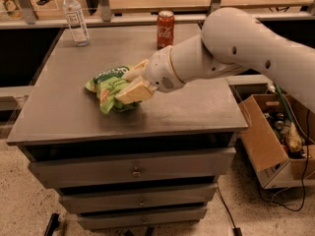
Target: Move green rice chip bag near blue plastic bottle
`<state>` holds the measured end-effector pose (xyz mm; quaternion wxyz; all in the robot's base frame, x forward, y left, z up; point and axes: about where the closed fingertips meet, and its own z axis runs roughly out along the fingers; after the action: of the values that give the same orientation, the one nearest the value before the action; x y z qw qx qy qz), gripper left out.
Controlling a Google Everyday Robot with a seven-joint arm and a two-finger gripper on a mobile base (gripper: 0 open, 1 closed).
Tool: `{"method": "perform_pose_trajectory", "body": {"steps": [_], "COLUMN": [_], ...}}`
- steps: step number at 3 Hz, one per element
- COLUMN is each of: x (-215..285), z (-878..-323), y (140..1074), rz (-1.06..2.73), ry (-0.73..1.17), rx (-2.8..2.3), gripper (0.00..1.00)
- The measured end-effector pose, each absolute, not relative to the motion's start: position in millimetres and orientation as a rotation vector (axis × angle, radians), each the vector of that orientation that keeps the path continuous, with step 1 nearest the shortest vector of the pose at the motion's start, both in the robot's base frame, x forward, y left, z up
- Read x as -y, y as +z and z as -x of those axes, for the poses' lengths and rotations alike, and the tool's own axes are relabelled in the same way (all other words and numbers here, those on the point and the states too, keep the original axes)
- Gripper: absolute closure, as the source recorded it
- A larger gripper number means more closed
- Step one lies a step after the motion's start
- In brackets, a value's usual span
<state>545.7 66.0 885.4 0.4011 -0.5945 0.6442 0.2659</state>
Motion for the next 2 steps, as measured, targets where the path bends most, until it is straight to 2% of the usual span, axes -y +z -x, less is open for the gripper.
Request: {"method": "perform_pose_trajectory", "body": {"steps": [2], "x": [-92], "z": [-547], "y": [925], "rz": [1.488], "ry": [0.739], "rx": [-1.524], "gripper": [1.00]}}
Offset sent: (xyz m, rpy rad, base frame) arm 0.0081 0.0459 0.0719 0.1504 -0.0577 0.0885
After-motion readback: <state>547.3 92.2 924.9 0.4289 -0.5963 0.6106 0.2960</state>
